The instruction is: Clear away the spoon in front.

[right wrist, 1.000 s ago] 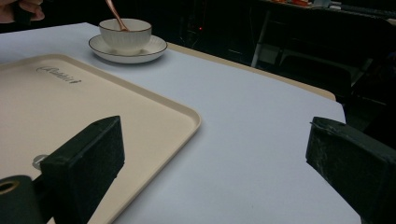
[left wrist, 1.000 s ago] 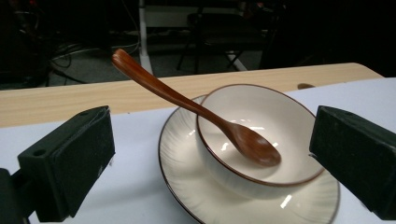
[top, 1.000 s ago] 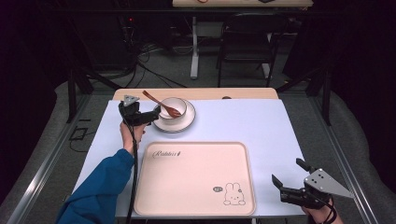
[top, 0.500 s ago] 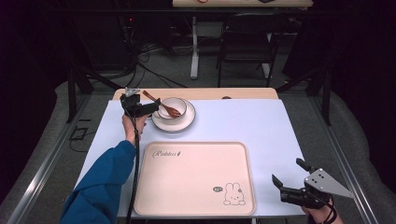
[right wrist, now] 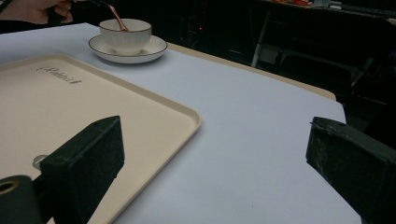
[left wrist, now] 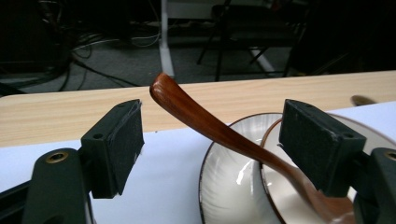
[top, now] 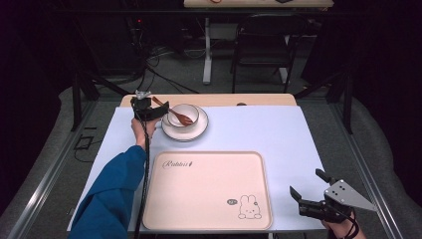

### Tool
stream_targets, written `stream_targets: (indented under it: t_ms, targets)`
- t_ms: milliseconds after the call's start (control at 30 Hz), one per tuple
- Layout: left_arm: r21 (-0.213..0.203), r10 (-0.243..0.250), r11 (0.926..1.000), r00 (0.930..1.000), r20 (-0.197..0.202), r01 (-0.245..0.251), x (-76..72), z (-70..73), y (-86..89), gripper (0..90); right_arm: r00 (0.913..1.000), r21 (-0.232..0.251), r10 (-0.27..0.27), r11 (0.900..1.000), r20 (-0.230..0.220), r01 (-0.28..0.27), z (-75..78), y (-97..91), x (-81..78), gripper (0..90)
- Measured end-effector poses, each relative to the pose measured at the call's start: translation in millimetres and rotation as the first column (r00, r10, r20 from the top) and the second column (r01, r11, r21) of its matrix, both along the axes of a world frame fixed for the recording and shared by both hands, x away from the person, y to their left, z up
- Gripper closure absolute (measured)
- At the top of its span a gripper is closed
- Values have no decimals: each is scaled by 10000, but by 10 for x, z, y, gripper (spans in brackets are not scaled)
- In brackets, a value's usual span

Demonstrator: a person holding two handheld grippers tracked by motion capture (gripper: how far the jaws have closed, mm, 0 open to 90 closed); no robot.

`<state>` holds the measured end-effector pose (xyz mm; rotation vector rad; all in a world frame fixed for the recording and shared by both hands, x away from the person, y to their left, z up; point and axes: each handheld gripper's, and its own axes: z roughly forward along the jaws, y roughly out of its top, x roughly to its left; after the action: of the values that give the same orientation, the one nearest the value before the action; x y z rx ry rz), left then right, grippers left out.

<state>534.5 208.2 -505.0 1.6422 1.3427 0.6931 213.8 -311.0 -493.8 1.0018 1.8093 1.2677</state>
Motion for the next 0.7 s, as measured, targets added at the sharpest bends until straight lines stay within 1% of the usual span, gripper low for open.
stream_targets:
  t_ms: [33, 67, 100, 167, 200, 267, 300, 367, 467, 500, 533, 600, 633, 700]
  targets:
    - [40, 36, 10000, 10000, 10, -36, 9, -11, -5, 236, 10000, -11, 5, 10000, 0, -5, 0, 0, 1, 36]
    - [-15, 125, 9999, 9999, -117, -126, 24, -24, -9, 245, 10000, -5, 5, 10000, -3, -5, 0, 0, 0, 36]
    - [-135, 116, 9998, 9998, -183, -118, 36, -32, -6, 255, 10000, -8, -5, 10000, 6, 5, 0, -1, 0, 36]
    - [-414, 308, 9986, 9992, -244, -318, 61, -41, 10, 266, 10000, 5, -9, 10000, -2, 9, -1, -1, -1, 36]
    - [-609, 286, 9977, 9993, -226, -299, 73, -44, 22, 292, 10000, -5, -8, 10000, 5, 8, 0, -2, -1, 36]
    - [-591, 371, 9975, 9988, -333, -390, 94, -50, 28, 320, 10000, -5, 1, 10000, 11, -1, 0, -2, -1, 36]
    - [-660, 347, 9971, 9987, -362, -371, 102, -54, 30, 348, 10000, -5, -1, 10000, 6, 1, -1, -2, -1, 36]
    - [-694, 451, 9965, 9984, -341, -474, 104, -61, 32, 387, 10000, 7, -7, 10000, 1, 7, -1, -2, -1, 36]
    - [-779, 408, 9960, 9978, -515, -447, 99, -71, 34, 454, 10000, -7, 6, 10000, 3, -6, -1, -2, 0, 36]
    - [-790, 413, 9958, 9978, -525, -454, 96, -70, 35, 478, 10000, -5, 1, 10000, 6, -1, -1, -2, -1, 36]
    - [-938, 358, 9948, 9983, -469, -401, 89, -72, 42, 501, 10000, -4, -2, 10000, 8, 2, -1, -2, 0, 36]
    - [-954, 456, 9942, 9979, -461, -499, 80, -71, 45, 538, 10000, -5, -4, 10000, 14, 4, 0, -2, -1, 35]
    - [-1025, 400, 9937, 9983, -425, -442, 74, -76, 50, 553, 10000, 7, 2, 10000, 8, -2, -1, -1, -2, 35]
    - [-949, 408, 9945, 9981, -455, -450, 62, -71, 50, 573, 10000, 4, 5, 10000, 32, -5, 0, -2, -4, 35]
